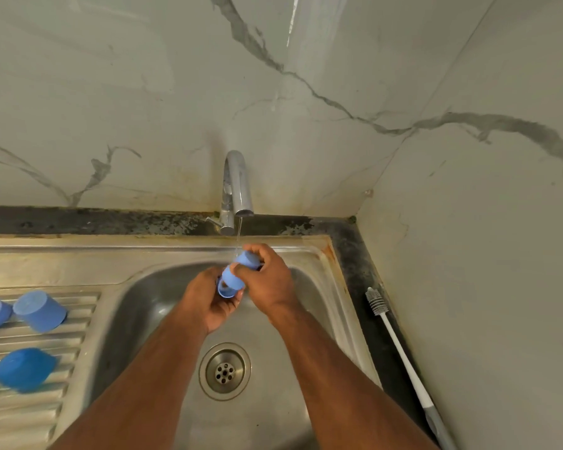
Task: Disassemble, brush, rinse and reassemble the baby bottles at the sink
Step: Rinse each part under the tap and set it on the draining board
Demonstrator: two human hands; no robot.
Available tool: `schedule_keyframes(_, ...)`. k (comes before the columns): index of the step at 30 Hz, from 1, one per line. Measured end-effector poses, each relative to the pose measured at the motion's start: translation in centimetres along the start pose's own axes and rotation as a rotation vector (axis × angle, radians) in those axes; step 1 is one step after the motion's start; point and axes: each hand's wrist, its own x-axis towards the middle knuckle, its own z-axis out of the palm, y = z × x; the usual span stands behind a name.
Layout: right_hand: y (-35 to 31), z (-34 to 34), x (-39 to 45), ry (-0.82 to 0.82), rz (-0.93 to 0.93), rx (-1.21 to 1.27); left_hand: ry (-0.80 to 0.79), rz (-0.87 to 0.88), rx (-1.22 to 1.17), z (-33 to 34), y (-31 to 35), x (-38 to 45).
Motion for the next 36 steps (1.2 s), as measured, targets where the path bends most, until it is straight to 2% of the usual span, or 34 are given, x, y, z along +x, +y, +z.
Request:
schedule_keyframes(3, 0.7, -1.2, -0.4, 0.056, -0.009, -0.016, -0.004, 0.024, 0.015, 0.1, -0.1, -0.3)
schedule_keyframes(7, 1.8, -1.9, -0.5, -0.032, 0.069, -0.1, -0.002, 0.086, 0.101, 0.7, -0.5, -1.2)
schedule_keyframes(11, 2.3, -1.5, -0.4, -0.092, 0.067, -0.12, 0.085, 0.215, 0.218, 1.2, -0.7, -1.1)
schedule_keyframes(23, 2.7, -0.5, -0.1, -0.149, 0.097, -0.293, 0.072, 0.611, 0.636, 0.5, -0.6, -1.6)
schedule_keyframes(26, 2.1, 0.3, 0.0, -0.118, 0.049, -0.243, 0.114, 0.673, 0.613, -0.4, 0.0, -1.5)
schedule_keyframes(29, 1.6, 1.2, 0.1, -0.179, 0.103, -0.22, 0.189, 0.71, 0.543, -1.1, 0.4, -1.5)
schedule_keyframes(32, 0.8, 2.4, 0.2, -0.183, 0.142, -0.069, 0.287, 0.719, 0.534, -1.7, 0.9, -1.7)
schedule_keyframes(34, 0.7, 3.0, 0.4, -0.236, 0.195, -0.092, 0.323, 0.709, 0.534, -2.0, 1.2, -1.6)
schedule_keyframes(36, 0.4, 3.3, 0.4, -0.231, 0.203, 0.051, 0.321, 0.708, 0.547, -2.0, 1.7, -1.8)
